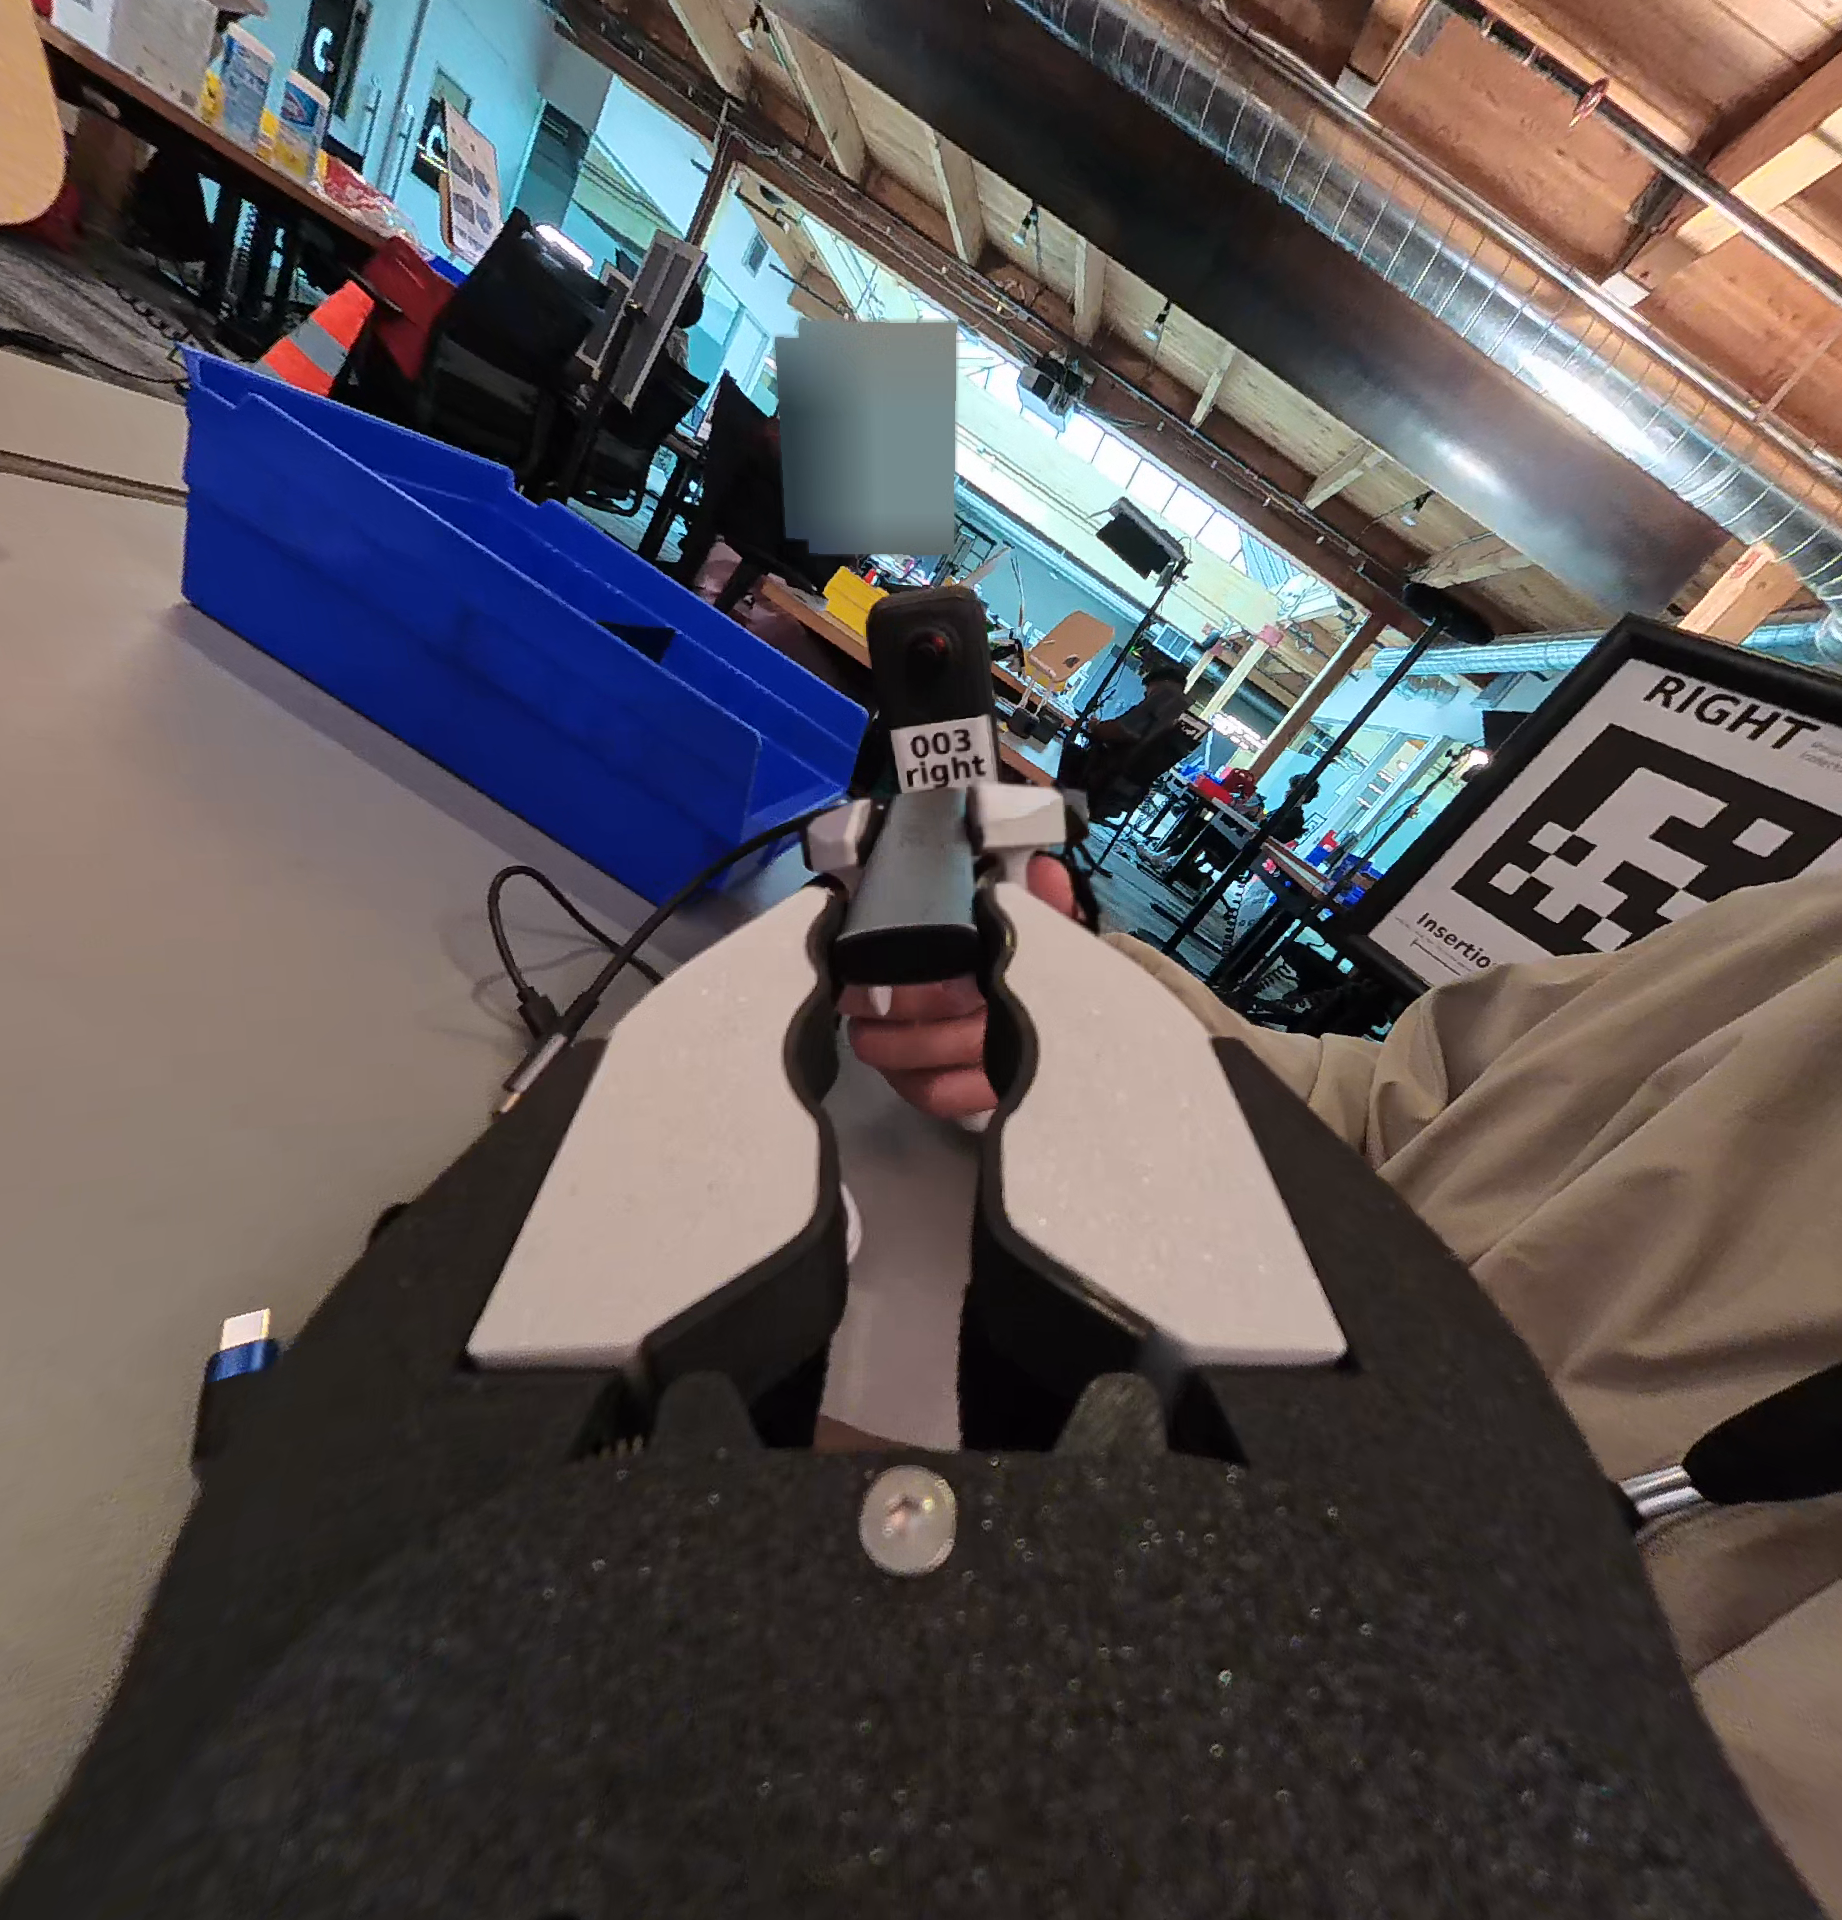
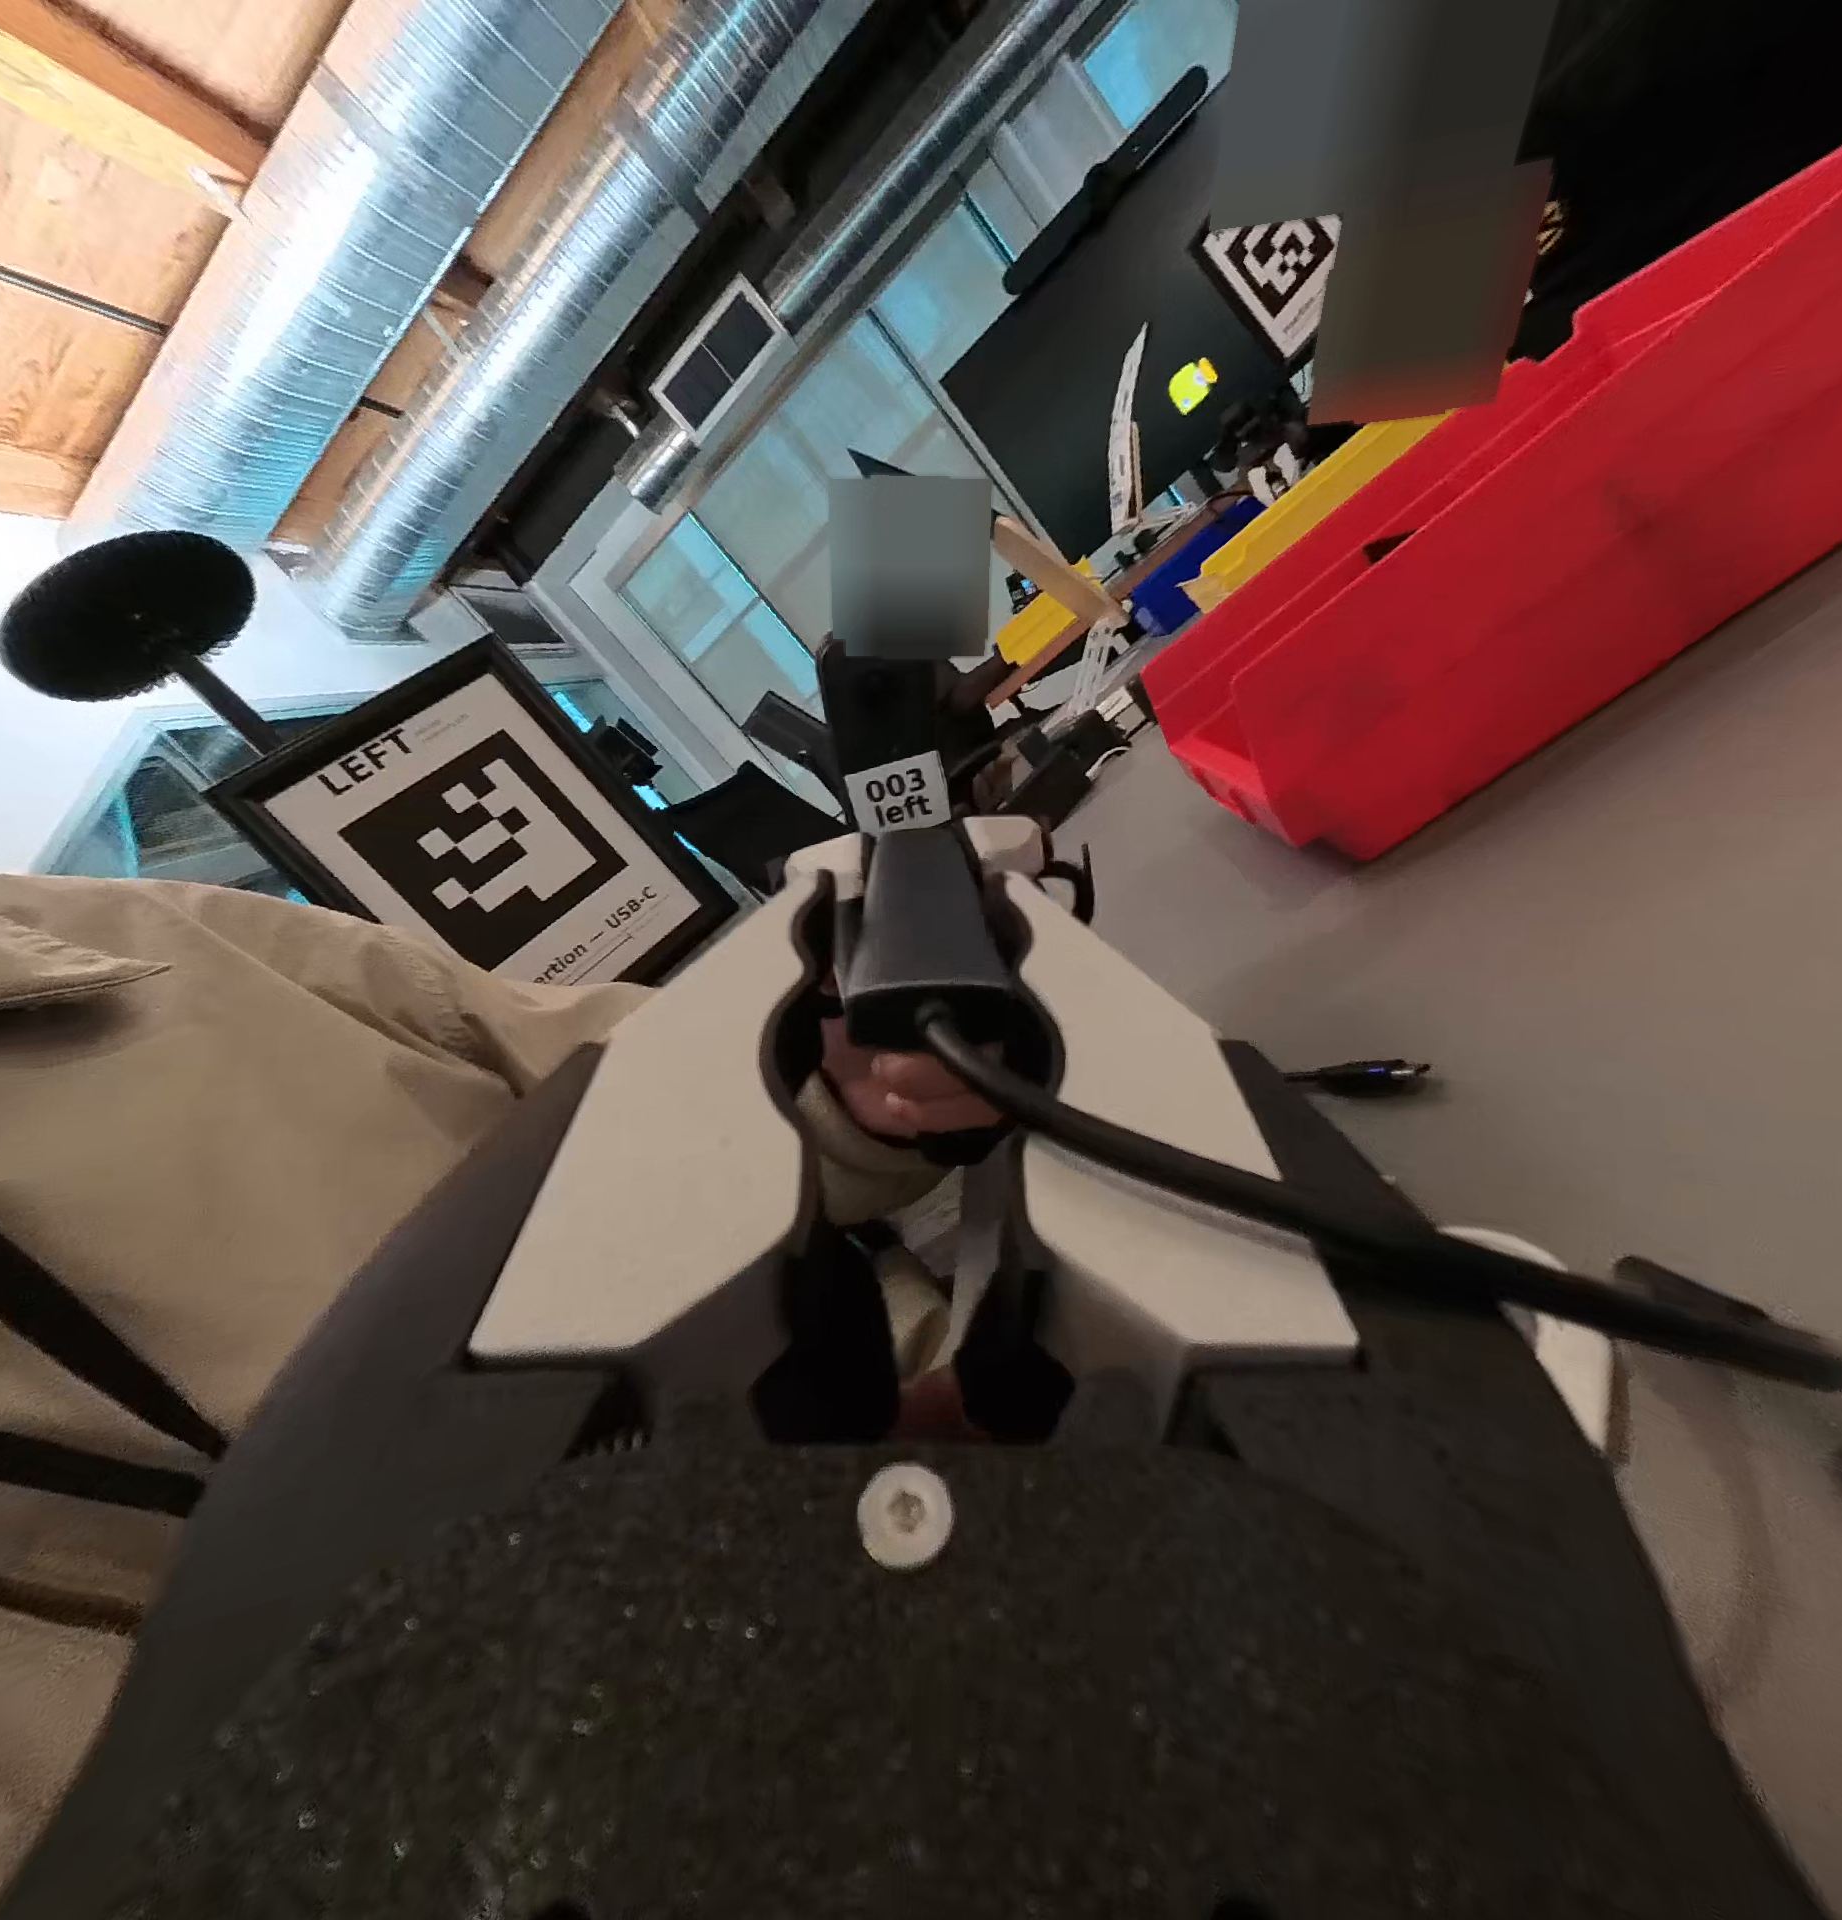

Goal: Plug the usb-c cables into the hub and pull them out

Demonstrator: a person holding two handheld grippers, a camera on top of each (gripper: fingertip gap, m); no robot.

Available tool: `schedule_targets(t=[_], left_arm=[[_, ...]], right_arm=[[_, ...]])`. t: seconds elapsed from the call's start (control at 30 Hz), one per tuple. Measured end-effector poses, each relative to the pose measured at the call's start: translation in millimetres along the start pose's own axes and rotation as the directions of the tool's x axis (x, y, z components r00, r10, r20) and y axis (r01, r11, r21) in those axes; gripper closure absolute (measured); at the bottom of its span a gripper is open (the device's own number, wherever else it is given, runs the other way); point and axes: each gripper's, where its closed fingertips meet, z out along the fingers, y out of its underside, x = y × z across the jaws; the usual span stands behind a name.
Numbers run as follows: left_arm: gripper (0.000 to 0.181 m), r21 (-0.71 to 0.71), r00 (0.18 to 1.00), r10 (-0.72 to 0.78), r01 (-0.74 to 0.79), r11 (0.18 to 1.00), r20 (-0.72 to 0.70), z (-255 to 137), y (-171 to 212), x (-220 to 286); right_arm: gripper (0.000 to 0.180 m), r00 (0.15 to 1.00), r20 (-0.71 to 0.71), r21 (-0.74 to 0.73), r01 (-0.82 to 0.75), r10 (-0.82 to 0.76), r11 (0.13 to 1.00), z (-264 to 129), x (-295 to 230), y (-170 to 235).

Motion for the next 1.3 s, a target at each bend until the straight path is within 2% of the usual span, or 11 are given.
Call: schedule_targets(t=[0.03, 0.13, 0.2, 0.27, 0.33, 0.37, 0.5, 0.63, 0.73, 1.07, 1.3], left_arm=[[0.158, 0.0, 1.0, -0.001, 0.001, 1.0, -0.003, 0, 0, 1], [0.157, -0.023, 0.998, 0.067, -0.067, 0.998, 0.006, 1, 2, 2], [0.15, -0.109, 0.961, 0.271, -0.265, 0.958, 0.05, -1, 9, -3], [0.122, -0.252, 0.816, 0.568, -0.531, 0.809, 0.108, -3, 21, -16], [0.118, -0.346, 0.644, 0.759, -0.692, 0.633, 0.099, -5, 33, -23], [0.116, -0.355, 0.593, 0.8, -0.731, 0.582, 0.09, -3, 37, -22], [0.118, -0.287, 0.53, 0.848, -0.807, 0.516, 0.033, 7, 42, 0], [0.132, -0.166, 0.519, 0.854, -0.84, 0.517, 0.033, 10, 33, 22], [0.156, -0.137, 0.504, 0.863, -0.853, 0.504, 0.036, 11, 31, 30], [0.168, -0.233, 0.444, 0.893, -0.864, 0.447, 0.068, 11, 33, 18], [0.169, -0.238, 0.446, 0.892, -0.861, 0.45, 0.073, 10, 33, 16]], right_arm=[[0.157, 1.0, -0.01, -0.014, 0.01, -0.01, 1.0, 0, 1, 2], [0.158, 1.0, -0.002, -0.028, 0.026, -0.026, 0.999, -1, -1, 2], [0.158, 1.0, 0.0, -0.027, -0.026, 0.026, 0.999, -1, 1, 2], [0.158, 0.995, 0.001, -0.025, -0.104, 0.104, 0.994, 0, 5, 4], [0.158, 0.977, 0.046, -0.049, -0.204, 0.206, 0.978, 1, 3, 8], [0.158, 0.966, 0.068, -0.08, -0.242, 0.247, 0.967, 2, 1, 13], [0.158, 0.918, 0.155, -0.167, -0.34, 0.365, 0.926, 6, -11, 25], [0.158, 0.883, 0.207, -0.231, -0.375, 0.422, 0.898, 10, -23, 36], [0.158, 0.873, 0.227, -0.238, -0.38, 0.432, 0.894, 14, -28, 39], [0.158, 0.895, 0.186, -0.244, -0.357, 0.404, 0.902, 18, -22, 46], [0.157, 0.892, 0.188, -0.232, -0.367, 0.412, 0.901, 19, -20, 46]])
